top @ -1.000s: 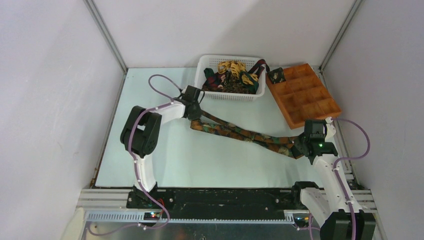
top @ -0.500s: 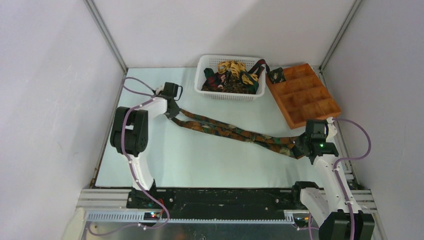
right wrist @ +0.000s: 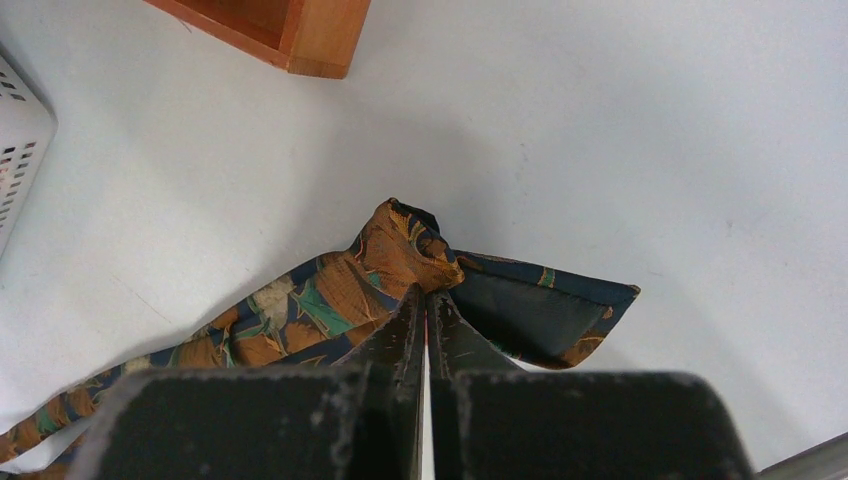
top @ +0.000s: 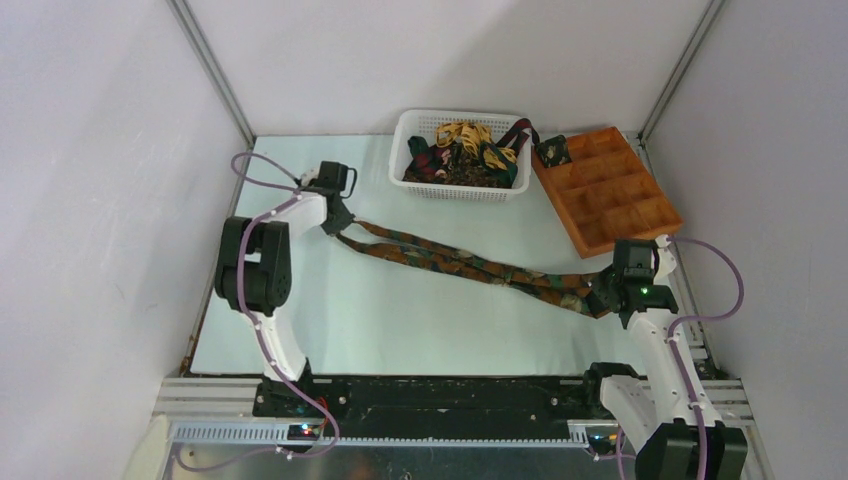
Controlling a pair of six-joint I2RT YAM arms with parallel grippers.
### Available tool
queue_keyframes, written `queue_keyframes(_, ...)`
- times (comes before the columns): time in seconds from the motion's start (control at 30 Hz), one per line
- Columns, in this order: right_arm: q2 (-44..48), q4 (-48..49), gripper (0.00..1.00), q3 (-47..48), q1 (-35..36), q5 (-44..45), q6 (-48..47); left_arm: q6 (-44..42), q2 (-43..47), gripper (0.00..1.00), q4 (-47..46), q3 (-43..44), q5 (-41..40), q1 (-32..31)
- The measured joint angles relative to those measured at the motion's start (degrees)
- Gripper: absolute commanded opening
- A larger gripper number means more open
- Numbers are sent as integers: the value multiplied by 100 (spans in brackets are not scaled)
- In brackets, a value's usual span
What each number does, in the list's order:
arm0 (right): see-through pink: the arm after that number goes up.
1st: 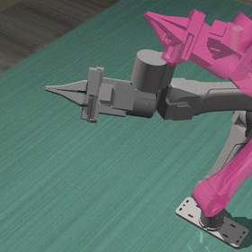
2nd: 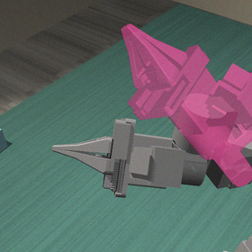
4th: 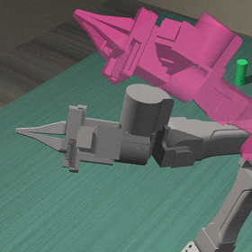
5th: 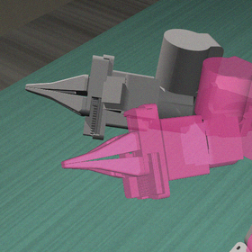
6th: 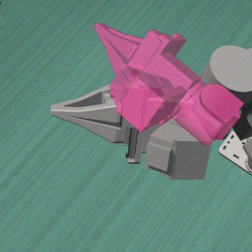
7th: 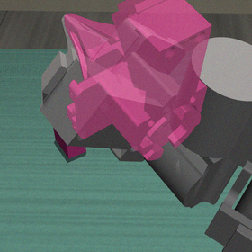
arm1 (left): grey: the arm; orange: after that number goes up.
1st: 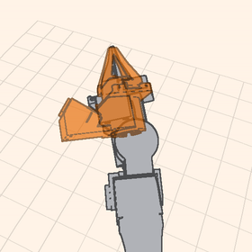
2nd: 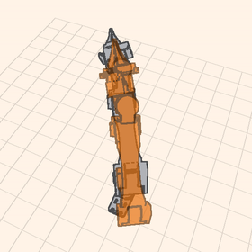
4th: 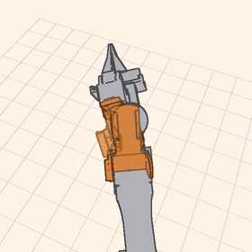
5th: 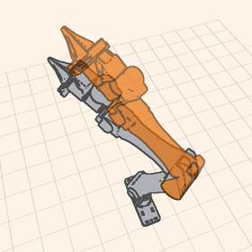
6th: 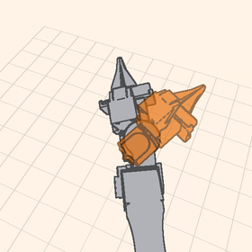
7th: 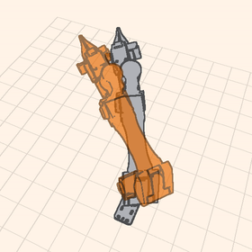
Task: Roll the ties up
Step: Flatten out the tie at the center of the board.
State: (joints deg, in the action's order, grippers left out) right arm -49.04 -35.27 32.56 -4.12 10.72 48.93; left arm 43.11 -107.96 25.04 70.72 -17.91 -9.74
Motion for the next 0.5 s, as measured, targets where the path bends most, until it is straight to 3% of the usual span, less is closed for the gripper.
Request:
queue_keyframes(0.07,0,0,0,0,-20,0,-11,-15,42,37,-9,0,-20,116)
queue_keyframes(0.5,66,-9,0,0,-103,-90,-52,42,83,59,-354,-98,-42,407)
